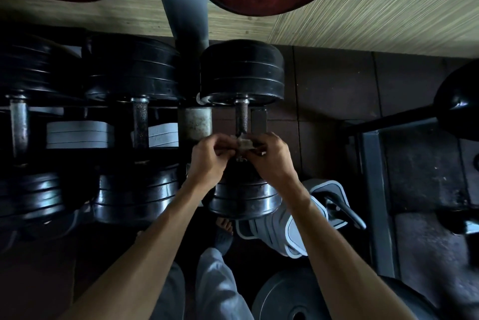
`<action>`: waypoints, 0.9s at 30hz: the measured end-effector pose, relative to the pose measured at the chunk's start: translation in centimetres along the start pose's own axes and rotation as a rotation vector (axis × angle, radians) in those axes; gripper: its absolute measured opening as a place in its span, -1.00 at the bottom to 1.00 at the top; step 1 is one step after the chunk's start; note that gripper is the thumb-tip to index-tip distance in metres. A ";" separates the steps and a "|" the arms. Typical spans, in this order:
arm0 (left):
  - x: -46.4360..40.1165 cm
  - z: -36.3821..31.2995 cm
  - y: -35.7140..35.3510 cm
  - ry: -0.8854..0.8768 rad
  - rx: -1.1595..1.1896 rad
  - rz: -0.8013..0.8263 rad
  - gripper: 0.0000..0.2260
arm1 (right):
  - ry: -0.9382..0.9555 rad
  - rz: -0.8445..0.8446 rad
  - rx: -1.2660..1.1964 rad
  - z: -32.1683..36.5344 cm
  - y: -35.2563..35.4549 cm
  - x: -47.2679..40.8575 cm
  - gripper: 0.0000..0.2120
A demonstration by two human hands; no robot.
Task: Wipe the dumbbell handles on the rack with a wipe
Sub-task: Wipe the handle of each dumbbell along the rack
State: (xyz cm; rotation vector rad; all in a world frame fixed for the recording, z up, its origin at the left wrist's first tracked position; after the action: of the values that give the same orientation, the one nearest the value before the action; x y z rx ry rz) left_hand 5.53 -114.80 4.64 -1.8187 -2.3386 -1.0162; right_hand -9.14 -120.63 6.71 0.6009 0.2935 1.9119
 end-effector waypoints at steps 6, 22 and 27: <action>0.0 1.0 -0.2 0.123 0.167 0.011 -0.82 | -0.031 0.095 0.116 0.8 -0.4 -1.4 -0.81; 4.0 0.2 0.5 0.083 -0.182 -0.520 -0.79 | -0.063 -0.068 -0.096 -0.3 0.4 -1.6 -0.88; 3.9 0.6 0.3 0.125 -0.123 -0.491 -0.68 | -0.036 -0.309 -0.117 1.0 1.7 -4.2 -0.94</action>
State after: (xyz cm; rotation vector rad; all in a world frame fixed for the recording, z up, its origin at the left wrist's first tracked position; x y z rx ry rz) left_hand 4.76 -111.08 5.86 -1.1793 -2.7585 -1.2962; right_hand -8.68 -125.21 7.20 0.4812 0.2346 1.6068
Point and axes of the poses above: each hand's wrist, its own x-axis away from the middle knuckle, its own y-axis out of the back of the hand, z = x × y, the point moved 9 cm from there along -x, towards the middle knuckle, and after that the axes turned 14 degrees about -x, right-handed, at the moved point
